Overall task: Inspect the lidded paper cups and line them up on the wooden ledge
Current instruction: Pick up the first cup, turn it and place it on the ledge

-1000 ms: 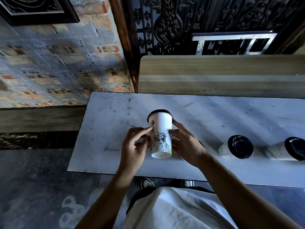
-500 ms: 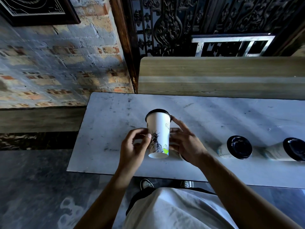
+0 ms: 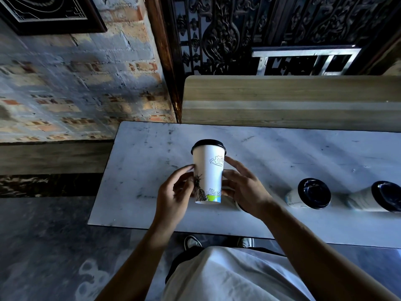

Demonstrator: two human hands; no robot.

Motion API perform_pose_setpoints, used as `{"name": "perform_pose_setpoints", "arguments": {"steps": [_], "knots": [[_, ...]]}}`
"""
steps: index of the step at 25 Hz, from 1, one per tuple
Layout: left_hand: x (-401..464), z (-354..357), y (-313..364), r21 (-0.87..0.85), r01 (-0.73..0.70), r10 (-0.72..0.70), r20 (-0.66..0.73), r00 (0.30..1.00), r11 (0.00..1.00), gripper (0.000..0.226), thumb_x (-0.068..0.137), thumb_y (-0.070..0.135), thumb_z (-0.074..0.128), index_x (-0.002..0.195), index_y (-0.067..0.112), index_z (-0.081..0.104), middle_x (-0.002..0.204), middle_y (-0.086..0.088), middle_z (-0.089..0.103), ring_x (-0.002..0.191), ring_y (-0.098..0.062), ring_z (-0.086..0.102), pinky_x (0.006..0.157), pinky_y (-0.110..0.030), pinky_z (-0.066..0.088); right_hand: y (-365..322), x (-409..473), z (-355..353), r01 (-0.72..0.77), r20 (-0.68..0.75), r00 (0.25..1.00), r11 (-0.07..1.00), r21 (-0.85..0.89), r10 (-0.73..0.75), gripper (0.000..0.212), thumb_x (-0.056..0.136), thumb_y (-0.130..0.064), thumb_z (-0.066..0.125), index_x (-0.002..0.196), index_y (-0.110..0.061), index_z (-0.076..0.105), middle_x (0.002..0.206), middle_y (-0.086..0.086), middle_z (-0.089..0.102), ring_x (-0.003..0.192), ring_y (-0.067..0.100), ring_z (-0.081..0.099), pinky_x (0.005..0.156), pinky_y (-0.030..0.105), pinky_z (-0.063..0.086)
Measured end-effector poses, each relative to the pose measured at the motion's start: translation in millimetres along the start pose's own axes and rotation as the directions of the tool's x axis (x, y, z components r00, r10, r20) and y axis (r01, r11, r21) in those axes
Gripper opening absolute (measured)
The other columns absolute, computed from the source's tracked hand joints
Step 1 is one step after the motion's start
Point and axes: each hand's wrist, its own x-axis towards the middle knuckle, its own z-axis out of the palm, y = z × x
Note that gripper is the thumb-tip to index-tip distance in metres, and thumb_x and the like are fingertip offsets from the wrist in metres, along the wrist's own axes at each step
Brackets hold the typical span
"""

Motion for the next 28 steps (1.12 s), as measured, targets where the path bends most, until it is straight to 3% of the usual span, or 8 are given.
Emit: {"name": "perform_pose_setpoints", "arguments": {"steps": [2,6,9,14,17,21,24,28], "knots": [[0,0,-5,0.001,-0.004,0.004,0.002,1.000,1.000,0.037,0.097,0.010,0.063,0.117,0.040,0.066,0.112,0.032,0.073,0.099,0.005,0.071,0.081,-0.014,0.056,-1,-1,0,-0.014,0.029,0.999,1.000,-0.017,0.014,0.057,0.094,-0.008,0.061,0.147,-0.024,0.049,0.093,0.009,0.069,0.077,0.028,0.069,0.065,0.035,0.057],[1,-3,-13,0.027,-0.016,0.017,-0.014,1.000,1.000,0.047,0.095,-0.003,0.065,0.119,0.036,0.067,0.117,-0.002,0.073,0.086,-0.014,0.072,0.077,-0.022,0.058,-1,-2,1,-0.018,0.054,0.998,1.000,-0.022,0.020,0.066,0.083,-0.015,0.069,0.144,-0.034,0.050,0.098,0.012,0.073,0.078,0.028,0.071,0.065,0.034,0.057],[2,-5,-13,0.081,-0.103,0.103,-0.003,0.995,0.991,0.055,0.089,-0.014,0.064,0.120,0.030,0.067,0.117,-0.006,0.065,0.093,-0.013,0.071,0.083,-0.019,0.056,-2,-1,-1,-0.025,0.036,0.999,1.000,-0.011,0.026,0.075,0.074,-0.021,0.079,0.142,-0.039,0.051,0.101,0.010,0.073,0.078,0.027,0.071,0.070,0.036,0.057],[3,-2,-14,0.106,-0.138,0.136,0.028,0.990,0.985,0.058,0.079,-0.025,0.060,0.115,0.018,0.073,0.115,-0.012,0.067,0.103,-0.009,0.067,0.087,-0.024,0.056,-1,1,1,-0.006,0.046,0.999,0.996,-0.088,0.010,0.077,0.073,-0.026,0.086,0.139,-0.045,0.051,0.097,0.007,0.071,0.072,0.021,0.069,0.060,0.033,0.056],[3,1,-11,0.051,-0.074,0.074,0.012,0.997,0.996,0.049,0.077,-0.011,0.055,0.113,0.018,0.073,0.115,-0.009,0.069,0.093,-0.009,0.069,0.083,-0.021,0.055,2,2,1,-0.011,0.046,0.999,0.994,-0.110,0.016,0.075,0.074,-0.030,0.085,0.141,-0.043,0.052,0.110,0.018,0.068,0.080,0.025,0.071,0.063,0.034,0.056],[2,3,-12,-0.019,0.031,-0.032,-0.041,0.999,0.999,0.023,0.086,0.016,0.064,0.107,0.020,0.073,0.111,-0.004,0.074,0.095,0.000,0.068,0.083,-0.017,0.053,4,4,-4,-0.012,0.062,0.998,0.999,-0.051,0.016,0.064,0.078,-0.022,0.074,0.135,-0.047,0.059,0.101,0.015,0.067,0.078,0.027,0.070,0.063,0.035,0.057],[1,6,-12,-0.111,0.100,-0.106,-0.049,0.993,0.989,0.035,0.079,0.042,0.073,0.103,0.018,0.072,0.102,0.003,0.077,0.089,-0.001,0.070,0.077,-0.015,0.054,5,7,-8,0.026,0.078,0.997,0.998,-0.061,-0.022,0.069,0.081,-0.001,0.062,0.135,-0.045,0.060,0.103,0.016,0.066,0.079,0.028,0.070,0.063,0.035,0.058],[-1,6,-11,-0.186,0.150,-0.158,-0.027,0.987,0.971,0.037,0.071,0.045,0.079,0.103,0.027,0.071,0.095,0.011,0.080,0.083,-0.005,0.074,0.073,-0.019,0.058,7,8,-7,0.073,0.064,0.996,0.995,-0.074,-0.068,0.073,0.084,0.012,0.060,0.136,-0.040,0.060,0.106,0.018,0.068,0.085,0.032,0.071,0.067,0.037,0.059]]}}
